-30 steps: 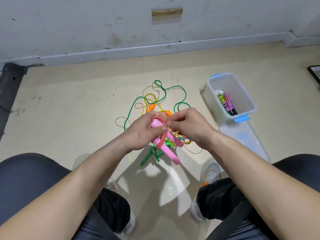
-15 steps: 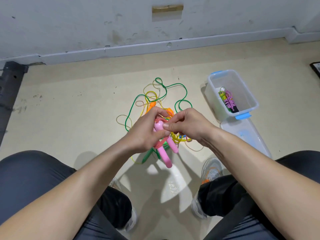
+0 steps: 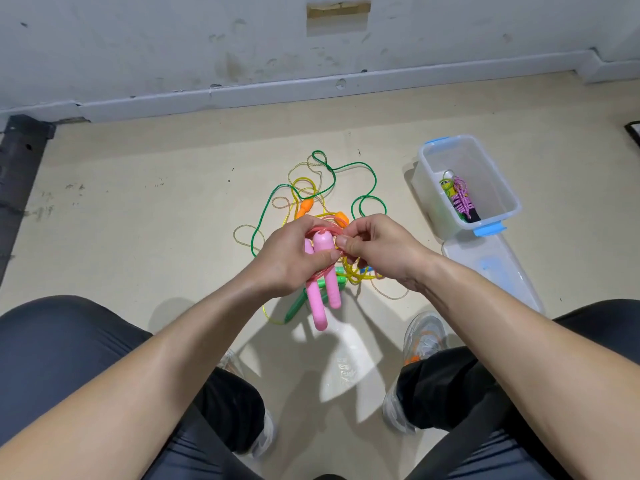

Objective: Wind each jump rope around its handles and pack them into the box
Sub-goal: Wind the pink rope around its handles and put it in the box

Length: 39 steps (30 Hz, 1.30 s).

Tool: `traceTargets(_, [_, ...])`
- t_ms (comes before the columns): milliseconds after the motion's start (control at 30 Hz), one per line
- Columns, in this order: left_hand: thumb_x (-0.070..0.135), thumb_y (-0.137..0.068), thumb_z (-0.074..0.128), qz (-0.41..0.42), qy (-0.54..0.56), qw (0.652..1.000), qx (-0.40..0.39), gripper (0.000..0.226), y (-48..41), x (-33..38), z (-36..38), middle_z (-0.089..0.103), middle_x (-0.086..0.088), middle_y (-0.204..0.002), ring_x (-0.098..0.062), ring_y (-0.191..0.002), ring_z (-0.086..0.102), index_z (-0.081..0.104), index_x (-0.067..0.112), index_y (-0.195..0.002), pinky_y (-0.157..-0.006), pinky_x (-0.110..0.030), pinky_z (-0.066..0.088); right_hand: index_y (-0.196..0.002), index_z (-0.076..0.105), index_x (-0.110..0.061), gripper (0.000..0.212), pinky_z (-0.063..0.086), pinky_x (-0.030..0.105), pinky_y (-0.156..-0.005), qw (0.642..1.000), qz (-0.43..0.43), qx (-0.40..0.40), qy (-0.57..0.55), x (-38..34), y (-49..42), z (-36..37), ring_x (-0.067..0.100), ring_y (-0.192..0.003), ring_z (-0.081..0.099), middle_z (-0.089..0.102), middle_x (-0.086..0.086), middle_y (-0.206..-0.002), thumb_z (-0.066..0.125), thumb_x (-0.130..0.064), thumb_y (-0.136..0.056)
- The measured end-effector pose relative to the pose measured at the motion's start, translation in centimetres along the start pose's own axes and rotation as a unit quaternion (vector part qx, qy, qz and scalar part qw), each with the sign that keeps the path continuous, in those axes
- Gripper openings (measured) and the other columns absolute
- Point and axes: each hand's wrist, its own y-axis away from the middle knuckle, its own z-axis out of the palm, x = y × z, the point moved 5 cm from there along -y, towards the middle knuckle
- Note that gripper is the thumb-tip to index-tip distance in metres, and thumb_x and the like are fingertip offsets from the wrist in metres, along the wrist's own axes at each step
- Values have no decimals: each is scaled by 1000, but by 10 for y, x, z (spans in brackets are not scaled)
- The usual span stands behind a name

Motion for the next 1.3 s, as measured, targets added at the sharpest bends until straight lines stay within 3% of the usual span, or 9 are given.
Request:
traceTargets(300, [29,-77,83,-58,29,998,19,35,-6,-6,2,68,10,-86,-6,-75,64,66,26,-107,-60,-20,42,-83,69,-1,16,44,28,-56,999,-2,29,-34,6,-6,3,21,-61,52,63,13,-65,67,-10,-96])
traceTargets(433, [24,-77,83,-89,61,994,14,35,-8,-13,7,64,7,-81,-2,-62,58,65,22,-107,-50,-12,39,-87,69,-3,16,38,21,-42,998,-17,45,50,4,-5,4,17,-53,50,64,4,-63,65,-15,-96])
traceTargets(500, [25,-77,83,-103,83,991,16,37,-8,-17,10,65,3,-84,-6,-65,60,65,21,-110,-53,-15,41,-86,68,-5,15,36,19,-38,994,-28,59,82,4,-6,2,13,-49,48,62,-1,-60,65,-17,-95])
traceTargets(700, [31,-62,74,-122,147,981,23,37,-6,-21,18,66,0,-77,-11,-65,61,70,16,-97,-61,-24,45,-81,67,-12,13,43,29,-55,975,-76,77,193,-1,-7,-1,11,-55,51,59,-6,-63,65,-22,-89])
traceTargets(833, [21,-63,72,-130,173,976,28,13,-5,-21,20,56,9,-61,-9,-56,52,67,18,-75,-51,-17,41,-85,61,-11,18,49,39,-69,949,-111,71,287,-1,-6,4,27,-78,58,63,3,-75,56,-27,-92])
traceTargets(933, [11,-68,76,-136,197,970,28,13,-5,-22,22,58,6,-65,-10,-59,54,67,15,-77,-51,-16,42,-86,57,-12,18,48,44,-75,940,-129,73,307,-1,-8,6,32,-83,55,61,4,-77,52,-27,-93])
traceTargets(1133, [18,-59,74,-137,256,956,30,29,-9,-24,21,65,-1,-77,-17,-69,61,73,13,-87,-69,-30,51,-91,54,-22,11,50,44,-76,944,-154,79,281,1,-8,7,32,-82,59,64,-1,-75,48,-28,-96])
traceTargets(1200, [14,-60,73,-132,271,953,25,33,-11,-25,20,67,-2,-78,-18,-72,62,74,10,-93,-74,-34,52,-97,53,-26,3,49,38,-69,951,-167,77,247,0,-7,6,22,-73,60,64,-6,-69,51,-24,-97])
traceTargets(1300, [10,-61,74,-136,291,947,20,44,-13,-27,20,70,-6,-83,-22,-78,66,72,9,-104,-82,-41,55,-104,53,-21,16,46,29,-60,972,-160,66,159,-4,-5,-1,7,-57,57,64,-7,-64,58,-11,-94])
